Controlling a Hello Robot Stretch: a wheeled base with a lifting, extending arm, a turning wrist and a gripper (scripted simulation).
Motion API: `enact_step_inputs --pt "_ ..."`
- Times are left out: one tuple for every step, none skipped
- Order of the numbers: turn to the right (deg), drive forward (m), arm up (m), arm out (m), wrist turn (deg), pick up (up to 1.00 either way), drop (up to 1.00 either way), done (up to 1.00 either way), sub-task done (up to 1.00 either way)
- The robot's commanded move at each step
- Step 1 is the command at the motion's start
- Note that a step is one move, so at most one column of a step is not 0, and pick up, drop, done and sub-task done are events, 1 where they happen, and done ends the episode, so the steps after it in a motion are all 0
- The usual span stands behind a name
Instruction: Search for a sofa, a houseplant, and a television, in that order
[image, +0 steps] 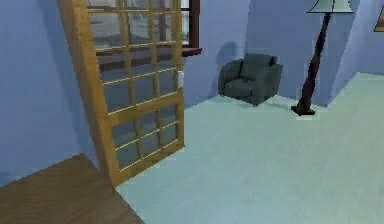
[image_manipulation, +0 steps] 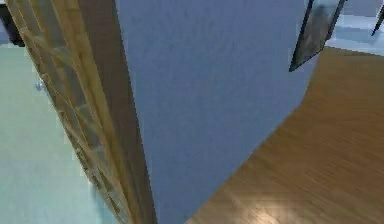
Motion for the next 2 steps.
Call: enact_step_inputs --pt "0.0 0.55 0.00 0.00 0.0 0.00 0.00 0.00 0.00" --pt "42.0 0.00 0.00 0.00 0.0 0.00 0.00 0.00 0.00"
